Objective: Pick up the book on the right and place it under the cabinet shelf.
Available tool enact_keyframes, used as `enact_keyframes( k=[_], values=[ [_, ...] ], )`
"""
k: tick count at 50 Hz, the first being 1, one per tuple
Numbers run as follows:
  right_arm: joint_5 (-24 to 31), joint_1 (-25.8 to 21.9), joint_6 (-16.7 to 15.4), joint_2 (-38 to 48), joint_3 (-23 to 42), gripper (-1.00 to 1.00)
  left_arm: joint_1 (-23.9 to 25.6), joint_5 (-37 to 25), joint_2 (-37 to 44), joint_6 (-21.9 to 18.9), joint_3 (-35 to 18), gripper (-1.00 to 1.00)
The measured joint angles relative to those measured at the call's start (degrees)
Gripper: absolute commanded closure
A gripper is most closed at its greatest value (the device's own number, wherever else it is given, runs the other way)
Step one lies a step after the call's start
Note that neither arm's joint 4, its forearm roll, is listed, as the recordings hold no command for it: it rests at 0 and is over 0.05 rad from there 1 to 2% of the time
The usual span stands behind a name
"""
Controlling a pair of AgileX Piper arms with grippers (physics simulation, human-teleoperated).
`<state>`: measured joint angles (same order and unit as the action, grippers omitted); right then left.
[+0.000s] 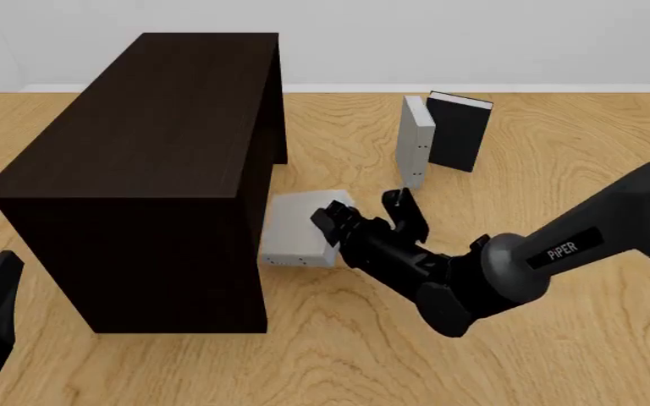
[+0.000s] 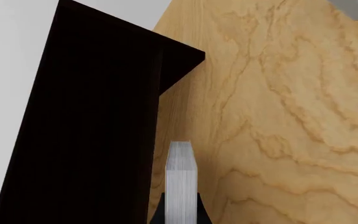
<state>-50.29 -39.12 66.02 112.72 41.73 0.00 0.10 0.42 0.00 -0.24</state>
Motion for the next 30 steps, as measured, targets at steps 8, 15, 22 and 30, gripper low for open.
enact_keyframes(
  k=[8,15,22,30],
  values=[
    [-0.08,-0.57,0.21,1.91,2.12,1.00,0.00,0.00,0.00,0.00,0.00,-1.00],
    [-0.83,-0.70,0.70,3.49,3.59,1.00,0.00,0.00,0.00,0.00,0.00,-1.00],
    [-1.55,-0.81,1.20,5.04,5.01,1.00,0.00,0.00,0.00,0.00,0.00,-1.00],
    [-2.46,-0.78,1.80,6.68,6.55,1.00,0.00,0.00,0.00,0.00,0.00,-1.00]
  ],
)
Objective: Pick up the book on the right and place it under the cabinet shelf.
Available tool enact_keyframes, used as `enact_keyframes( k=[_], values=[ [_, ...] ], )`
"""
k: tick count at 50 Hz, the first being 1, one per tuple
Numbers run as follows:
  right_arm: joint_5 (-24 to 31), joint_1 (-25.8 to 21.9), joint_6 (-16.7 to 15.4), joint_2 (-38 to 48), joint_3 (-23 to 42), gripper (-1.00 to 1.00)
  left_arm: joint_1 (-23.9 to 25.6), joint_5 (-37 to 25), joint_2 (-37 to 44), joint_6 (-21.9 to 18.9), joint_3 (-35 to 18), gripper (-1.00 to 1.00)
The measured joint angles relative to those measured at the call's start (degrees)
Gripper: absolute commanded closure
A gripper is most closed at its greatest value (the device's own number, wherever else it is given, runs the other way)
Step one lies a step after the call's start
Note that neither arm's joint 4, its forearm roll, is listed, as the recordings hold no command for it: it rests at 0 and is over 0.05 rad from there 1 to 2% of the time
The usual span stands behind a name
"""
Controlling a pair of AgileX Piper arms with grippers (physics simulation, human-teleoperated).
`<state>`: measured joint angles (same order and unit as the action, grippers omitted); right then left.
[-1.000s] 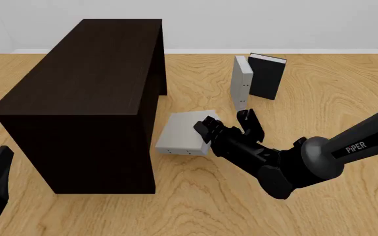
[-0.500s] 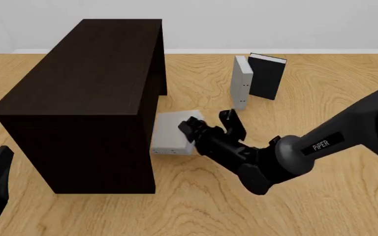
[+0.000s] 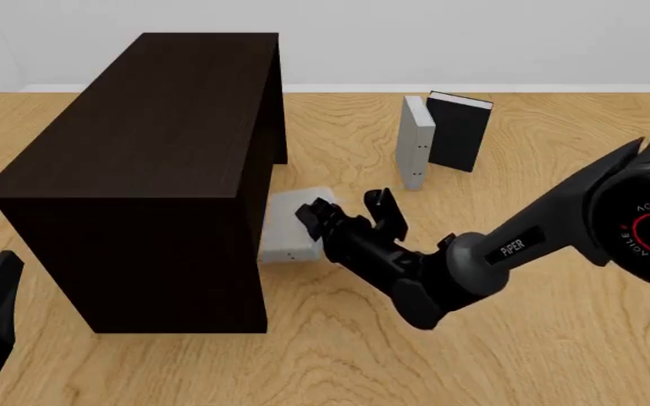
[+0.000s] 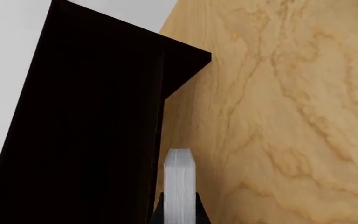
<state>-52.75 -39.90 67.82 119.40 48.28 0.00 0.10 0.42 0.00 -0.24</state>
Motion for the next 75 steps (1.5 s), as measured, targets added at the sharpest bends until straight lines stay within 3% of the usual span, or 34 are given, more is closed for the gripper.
enact_keyframes(
  k=[37,38,65,75],
  values=[
    [-0.20,0.14,1.39,6.58,8.17,1.00,0.00,0.00,0.00,0.00,0.00,-1.00],
    [-0.11,0.12,1.36,6.62,8.28,-1.00,0.00,0.00,0.00,0.00,0.00,-1.00],
    [5.26,0.57,-0.91,5.62,8.76,-1.00,0.00,0.00,0.00,0.00,0.00,-1.00],
    [8.58,1.83,-3.95,2.83,6.67,-1.00,0.00,0.00,0.00,0.00,0.00,-1.00]
  ],
)
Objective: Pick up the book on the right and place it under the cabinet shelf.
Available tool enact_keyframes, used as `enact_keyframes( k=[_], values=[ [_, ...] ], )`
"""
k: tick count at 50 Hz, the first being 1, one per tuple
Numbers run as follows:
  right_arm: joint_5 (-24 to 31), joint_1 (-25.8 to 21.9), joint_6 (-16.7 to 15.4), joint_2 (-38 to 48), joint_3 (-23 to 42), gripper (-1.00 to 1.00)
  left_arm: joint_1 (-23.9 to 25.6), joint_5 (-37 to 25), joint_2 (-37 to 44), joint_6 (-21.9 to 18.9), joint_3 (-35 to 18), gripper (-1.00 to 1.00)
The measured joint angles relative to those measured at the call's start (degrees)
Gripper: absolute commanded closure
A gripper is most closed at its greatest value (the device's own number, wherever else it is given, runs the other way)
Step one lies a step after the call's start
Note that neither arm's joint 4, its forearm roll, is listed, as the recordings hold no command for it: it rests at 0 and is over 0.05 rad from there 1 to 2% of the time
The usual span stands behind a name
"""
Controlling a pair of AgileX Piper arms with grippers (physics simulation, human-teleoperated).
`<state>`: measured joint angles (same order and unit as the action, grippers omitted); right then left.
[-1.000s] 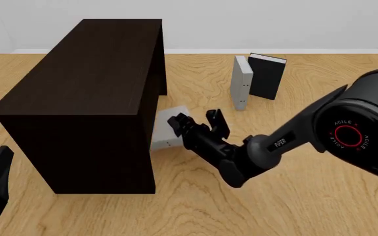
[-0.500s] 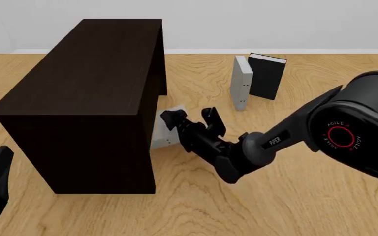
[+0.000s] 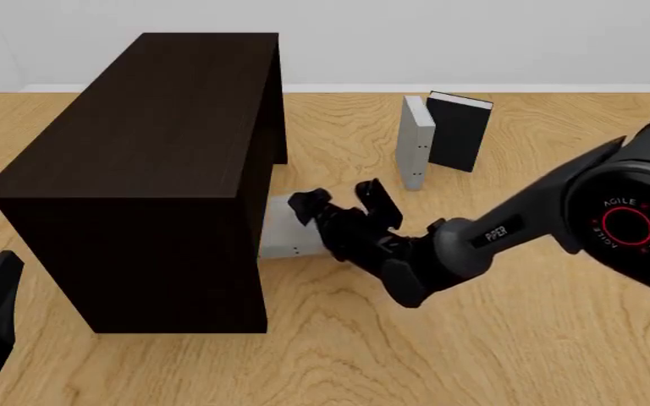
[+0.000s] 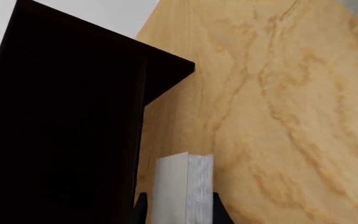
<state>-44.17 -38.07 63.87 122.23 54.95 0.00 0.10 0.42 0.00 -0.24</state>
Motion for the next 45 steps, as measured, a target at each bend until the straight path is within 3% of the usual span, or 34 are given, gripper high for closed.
enact_keyframes(
  k=[32,40,45],
  values=[
    [6.71,5.27,-7.42,-10.78,-6.35,-1.00,0.00,0.00,0.00,0.00,0.00,-1.00],
    [11.65,8.03,-13.44,-13.83,-5.37,-1.00,0.00,0.00,0.00,0.00,0.00,-1.00],
    [16.50,10.17,-20.29,-15.73,-3.45,-1.00,0.00,0.00,0.00,0.00,0.00,-1.00]
  ],
)
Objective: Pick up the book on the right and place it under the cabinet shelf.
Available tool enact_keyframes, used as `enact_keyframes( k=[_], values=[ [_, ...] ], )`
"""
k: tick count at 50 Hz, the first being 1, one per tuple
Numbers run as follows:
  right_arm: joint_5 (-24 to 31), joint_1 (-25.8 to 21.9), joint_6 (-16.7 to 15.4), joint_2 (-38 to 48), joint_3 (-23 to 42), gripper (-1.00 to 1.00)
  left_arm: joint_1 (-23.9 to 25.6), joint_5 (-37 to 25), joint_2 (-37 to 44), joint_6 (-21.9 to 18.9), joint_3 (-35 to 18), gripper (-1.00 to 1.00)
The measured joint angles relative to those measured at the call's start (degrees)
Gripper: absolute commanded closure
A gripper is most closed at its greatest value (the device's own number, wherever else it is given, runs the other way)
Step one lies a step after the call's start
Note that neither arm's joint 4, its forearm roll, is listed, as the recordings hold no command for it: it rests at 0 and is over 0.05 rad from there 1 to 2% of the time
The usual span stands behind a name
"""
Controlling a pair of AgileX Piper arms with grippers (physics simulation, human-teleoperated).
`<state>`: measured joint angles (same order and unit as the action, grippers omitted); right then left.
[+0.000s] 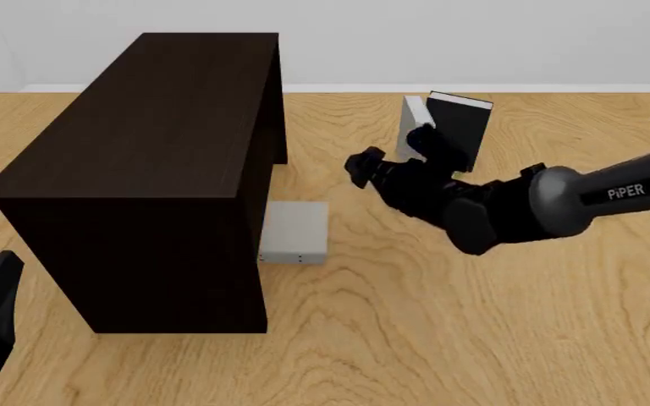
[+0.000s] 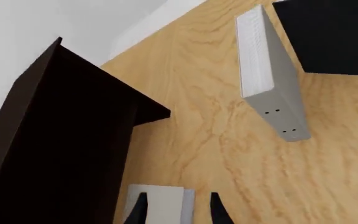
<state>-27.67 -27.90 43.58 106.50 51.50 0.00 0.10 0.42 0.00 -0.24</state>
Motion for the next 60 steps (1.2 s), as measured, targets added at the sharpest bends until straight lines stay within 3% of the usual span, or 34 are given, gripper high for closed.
enact_keyframes(
  k=[14,20,27,34,60],
  values=[
    [11.75,2.49,-24.35,-2.74,5.51,-1.00,0.00,0.00,0.00,0.00,0.00,-1.00],
    [14.15,1.93,-30.96,-1.76,6.49,-1.00,0.00,0.00,0.00,0.00,0.00,-1.00],
    [15.74,1.19,-36.25,0.23,7.15,-1.00,0.00,0.00,0.00,0.00,0.00,-1.00],
    [16.76,1.32,-38.54,3.06,8.22,-1.00,0.00,0.00,0.00,0.00,0.00,-1.00],
    [17.53,0.76,-38.72,11.67,10.94,-1.00,0.00,0.00,0.00,0.00,0.00,-1.00]
  ],
)
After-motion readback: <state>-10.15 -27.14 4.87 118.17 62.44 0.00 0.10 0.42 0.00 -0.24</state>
